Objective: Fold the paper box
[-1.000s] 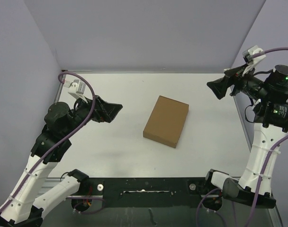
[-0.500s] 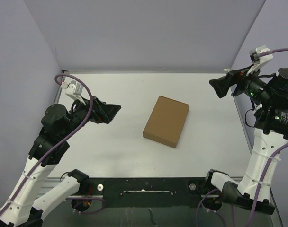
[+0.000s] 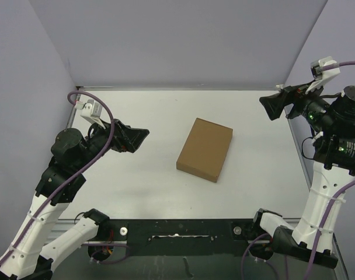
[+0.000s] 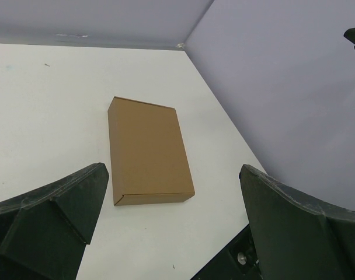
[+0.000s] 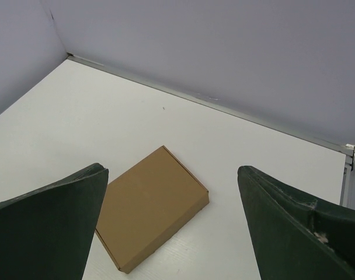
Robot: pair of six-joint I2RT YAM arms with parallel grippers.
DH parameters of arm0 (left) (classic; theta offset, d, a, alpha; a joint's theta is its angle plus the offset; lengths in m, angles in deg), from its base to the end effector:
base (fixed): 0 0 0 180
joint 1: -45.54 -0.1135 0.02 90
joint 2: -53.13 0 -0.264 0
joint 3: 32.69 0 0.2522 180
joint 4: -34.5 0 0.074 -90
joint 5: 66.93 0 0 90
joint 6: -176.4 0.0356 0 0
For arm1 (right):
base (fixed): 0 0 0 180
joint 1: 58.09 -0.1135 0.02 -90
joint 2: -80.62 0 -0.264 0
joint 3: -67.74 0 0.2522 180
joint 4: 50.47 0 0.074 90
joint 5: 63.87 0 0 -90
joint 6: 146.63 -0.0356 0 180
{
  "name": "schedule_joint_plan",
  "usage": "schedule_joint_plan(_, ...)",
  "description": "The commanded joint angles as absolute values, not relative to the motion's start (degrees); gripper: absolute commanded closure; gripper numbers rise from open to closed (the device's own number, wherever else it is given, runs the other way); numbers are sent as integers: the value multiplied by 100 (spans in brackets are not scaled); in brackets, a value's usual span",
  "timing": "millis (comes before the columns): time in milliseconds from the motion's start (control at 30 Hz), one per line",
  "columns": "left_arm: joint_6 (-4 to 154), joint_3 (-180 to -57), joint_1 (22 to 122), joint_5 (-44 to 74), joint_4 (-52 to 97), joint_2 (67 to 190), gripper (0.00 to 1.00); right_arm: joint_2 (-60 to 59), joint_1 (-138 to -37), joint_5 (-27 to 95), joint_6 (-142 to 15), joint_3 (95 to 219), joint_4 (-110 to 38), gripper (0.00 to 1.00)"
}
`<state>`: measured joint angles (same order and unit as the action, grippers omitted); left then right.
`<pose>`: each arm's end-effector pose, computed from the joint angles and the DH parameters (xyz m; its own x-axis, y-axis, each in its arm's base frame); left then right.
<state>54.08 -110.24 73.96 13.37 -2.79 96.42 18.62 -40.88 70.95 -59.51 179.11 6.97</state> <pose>0.1249 -0.0744 0.4307 -0.3692 -0.3994 -0.8391 0.4966 0.6784 -0.5414 0.1589 -0.0229 0.5241 -0.1569 0.0859 -0.9839 -0.4495 0.8809 0.1486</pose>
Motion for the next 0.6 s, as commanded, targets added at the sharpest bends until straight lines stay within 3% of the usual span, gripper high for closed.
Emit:
schedule_joint_plan(0, 5458, -11096, 7366, 1273, -80, 9610, 2, 1945, -4085, 7024, -5999, 17900, 434, 2)
schedule_joint_plan(567, 5484, -11123, 7280, 1113, 5, 9813, 2, 1910, -4082, 7015, -5992, 17751, 403, 2)
